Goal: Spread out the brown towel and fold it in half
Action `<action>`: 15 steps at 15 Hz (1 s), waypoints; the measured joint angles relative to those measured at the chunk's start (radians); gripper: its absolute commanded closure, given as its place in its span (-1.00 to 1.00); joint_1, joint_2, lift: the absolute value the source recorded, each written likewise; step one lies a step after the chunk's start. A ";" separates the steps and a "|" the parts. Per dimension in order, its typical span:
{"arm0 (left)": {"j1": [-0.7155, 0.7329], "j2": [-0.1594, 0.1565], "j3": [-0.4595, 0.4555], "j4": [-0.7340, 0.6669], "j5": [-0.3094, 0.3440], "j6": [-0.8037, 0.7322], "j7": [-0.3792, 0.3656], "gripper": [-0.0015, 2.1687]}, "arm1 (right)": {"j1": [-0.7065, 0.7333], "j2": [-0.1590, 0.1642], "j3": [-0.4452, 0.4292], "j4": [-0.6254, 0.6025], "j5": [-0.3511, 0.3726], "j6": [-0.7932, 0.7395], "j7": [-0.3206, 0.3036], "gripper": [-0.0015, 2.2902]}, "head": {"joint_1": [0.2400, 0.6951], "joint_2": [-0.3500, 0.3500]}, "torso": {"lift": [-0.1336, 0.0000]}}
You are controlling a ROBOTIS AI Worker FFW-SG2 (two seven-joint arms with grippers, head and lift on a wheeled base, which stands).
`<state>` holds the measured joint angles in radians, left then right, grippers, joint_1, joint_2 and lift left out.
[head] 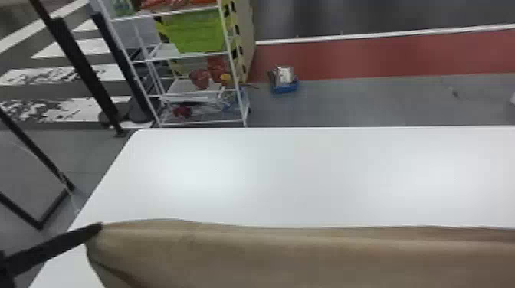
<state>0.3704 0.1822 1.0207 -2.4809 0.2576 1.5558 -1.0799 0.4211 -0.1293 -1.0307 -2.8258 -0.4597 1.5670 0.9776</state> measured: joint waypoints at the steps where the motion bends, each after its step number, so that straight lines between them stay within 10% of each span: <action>1: -0.025 0.010 -0.041 0.026 -0.019 -0.007 0.020 0.22 | -0.008 -0.011 0.103 0.023 0.087 0.000 -0.028 0.45 | 1.00 0.55 | -0.85; 6: -0.141 0.027 -0.224 0.131 -0.119 -0.077 0.103 0.22 | -0.141 -0.067 0.478 0.273 0.390 0.000 -0.134 0.45 | 1.00 0.41 | -0.85; 15: -0.293 0.013 -0.413 0.365 -0.202 -0.311 0.223 0.22 | -0.357 -0.070 0.680 0.741 0.580 -0.399 -0.303 0.44 | 1.00 0.11 | -0.85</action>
<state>0.0777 0.1957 0.6077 -2.1161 0.0554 1.2448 -0.8566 0.0637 -0.1995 -0.3506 -2.0843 0.1202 1.1684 0.6750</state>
